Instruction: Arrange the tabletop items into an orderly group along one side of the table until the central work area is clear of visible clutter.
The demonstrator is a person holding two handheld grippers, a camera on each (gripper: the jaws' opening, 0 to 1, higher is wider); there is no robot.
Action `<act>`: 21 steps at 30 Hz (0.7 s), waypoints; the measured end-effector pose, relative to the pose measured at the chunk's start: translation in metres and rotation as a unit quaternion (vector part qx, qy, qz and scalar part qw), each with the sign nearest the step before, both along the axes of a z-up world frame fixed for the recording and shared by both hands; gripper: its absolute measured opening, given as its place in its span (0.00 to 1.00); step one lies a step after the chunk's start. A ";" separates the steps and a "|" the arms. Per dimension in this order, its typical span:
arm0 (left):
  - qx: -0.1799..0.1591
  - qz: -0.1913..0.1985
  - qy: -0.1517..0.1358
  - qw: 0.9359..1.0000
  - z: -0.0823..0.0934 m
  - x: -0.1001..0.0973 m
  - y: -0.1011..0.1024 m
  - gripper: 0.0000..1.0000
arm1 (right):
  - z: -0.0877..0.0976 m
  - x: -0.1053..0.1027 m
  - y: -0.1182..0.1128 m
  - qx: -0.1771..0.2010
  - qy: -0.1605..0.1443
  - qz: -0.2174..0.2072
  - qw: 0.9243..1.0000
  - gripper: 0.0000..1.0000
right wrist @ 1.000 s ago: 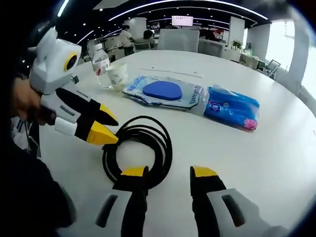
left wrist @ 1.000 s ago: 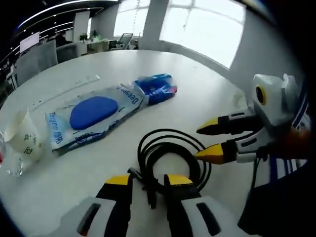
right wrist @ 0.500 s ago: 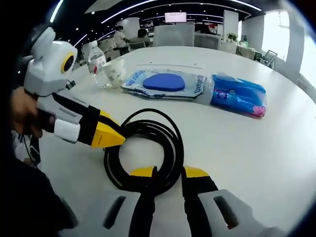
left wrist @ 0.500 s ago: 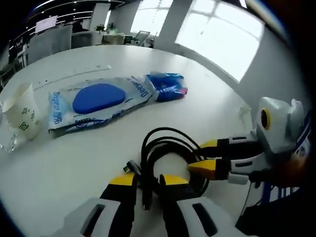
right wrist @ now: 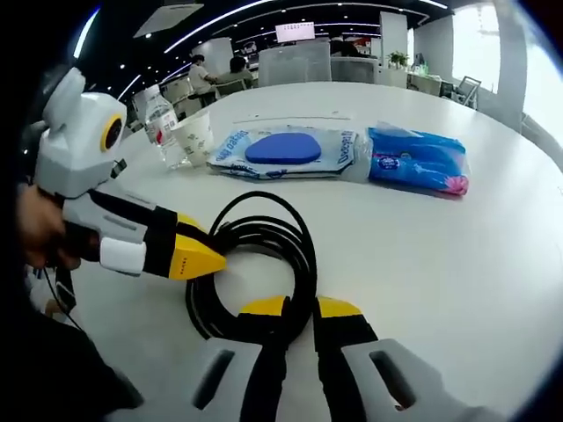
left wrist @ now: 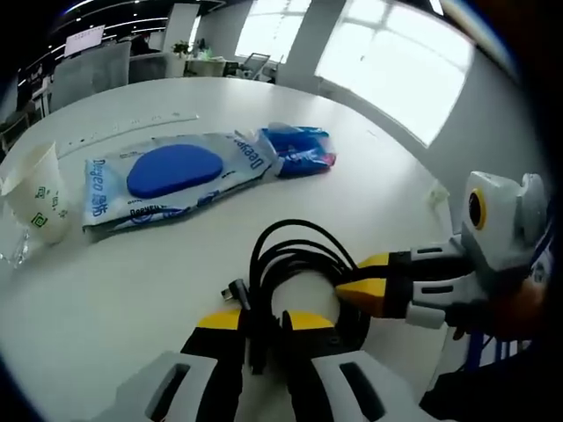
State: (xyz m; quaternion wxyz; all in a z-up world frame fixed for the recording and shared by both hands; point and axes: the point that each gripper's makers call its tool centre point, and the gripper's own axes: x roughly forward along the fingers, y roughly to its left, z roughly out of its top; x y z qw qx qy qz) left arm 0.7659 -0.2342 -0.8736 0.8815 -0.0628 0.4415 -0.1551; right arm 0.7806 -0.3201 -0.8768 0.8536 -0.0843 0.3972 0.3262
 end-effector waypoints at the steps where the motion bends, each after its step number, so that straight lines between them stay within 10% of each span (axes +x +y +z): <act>1: 0.002 -0.002 -0.001 1.000 0.000 -0.001 0.000 0.13 | 0.001 -0.001 0.000 0.000 0.000 -0.001 1.000 0.05; 21: -0.004 -0.015 -0.055 0.998 0.050 0.022 -0.025 0.10 | 0.052 0.016 -0.028 0.029 -0.035 -0.055 0.997 0.00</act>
